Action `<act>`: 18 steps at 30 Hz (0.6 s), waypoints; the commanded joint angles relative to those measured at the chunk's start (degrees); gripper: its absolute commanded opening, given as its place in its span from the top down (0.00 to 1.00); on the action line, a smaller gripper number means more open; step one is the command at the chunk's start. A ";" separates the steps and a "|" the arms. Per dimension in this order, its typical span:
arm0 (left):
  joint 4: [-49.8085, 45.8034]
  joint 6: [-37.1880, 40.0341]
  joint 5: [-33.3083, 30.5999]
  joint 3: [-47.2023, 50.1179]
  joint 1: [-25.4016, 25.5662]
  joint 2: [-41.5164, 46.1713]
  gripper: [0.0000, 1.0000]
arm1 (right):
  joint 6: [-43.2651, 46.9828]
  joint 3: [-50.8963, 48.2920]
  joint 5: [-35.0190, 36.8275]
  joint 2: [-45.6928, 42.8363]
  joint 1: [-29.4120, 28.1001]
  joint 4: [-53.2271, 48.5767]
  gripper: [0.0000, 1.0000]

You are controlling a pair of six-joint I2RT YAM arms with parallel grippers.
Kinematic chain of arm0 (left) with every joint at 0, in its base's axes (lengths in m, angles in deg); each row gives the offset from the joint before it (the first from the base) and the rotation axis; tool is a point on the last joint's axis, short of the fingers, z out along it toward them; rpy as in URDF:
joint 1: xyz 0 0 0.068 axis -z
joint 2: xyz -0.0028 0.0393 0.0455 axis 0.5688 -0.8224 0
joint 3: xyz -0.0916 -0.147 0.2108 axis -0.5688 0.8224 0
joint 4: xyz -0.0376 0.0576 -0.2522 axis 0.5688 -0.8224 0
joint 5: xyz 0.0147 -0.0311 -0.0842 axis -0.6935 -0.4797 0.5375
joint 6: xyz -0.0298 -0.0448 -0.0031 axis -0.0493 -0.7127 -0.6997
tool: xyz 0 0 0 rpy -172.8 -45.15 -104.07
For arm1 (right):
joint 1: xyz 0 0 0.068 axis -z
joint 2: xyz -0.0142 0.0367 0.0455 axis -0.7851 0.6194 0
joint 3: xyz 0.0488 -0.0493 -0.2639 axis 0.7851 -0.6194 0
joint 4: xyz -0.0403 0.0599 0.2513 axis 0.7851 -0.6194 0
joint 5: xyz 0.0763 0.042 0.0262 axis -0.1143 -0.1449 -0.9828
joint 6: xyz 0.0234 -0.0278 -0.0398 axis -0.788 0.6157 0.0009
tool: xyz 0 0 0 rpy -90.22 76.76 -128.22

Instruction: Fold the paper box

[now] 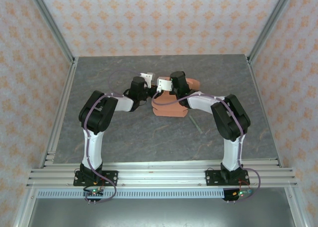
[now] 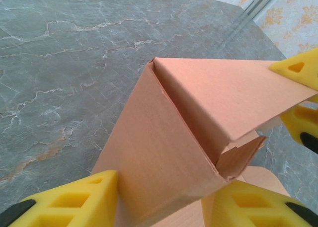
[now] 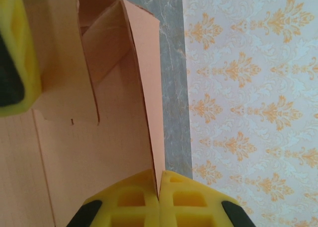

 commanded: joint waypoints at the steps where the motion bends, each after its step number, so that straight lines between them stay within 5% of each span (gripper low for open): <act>1: 4.41 -2.24 -8.01 -1.43 -0.91 0.03 0.56 | -1.48 -0.90 -2.55 -1.57 -1.85 -2.35 1.00; 10: 3.54 -1.97 -10.15 -1.81 -0.89 -0.23 0.62 | -2.21 0.41 -3.17 -1.66 -1.86 -4.39 1.00; 18: -1.66 3.64 -4.64 -3.09 -1.24 0.94 0.50 | -2.36 1.72 -3.62 -2.00 -1.35 -6.46 1.00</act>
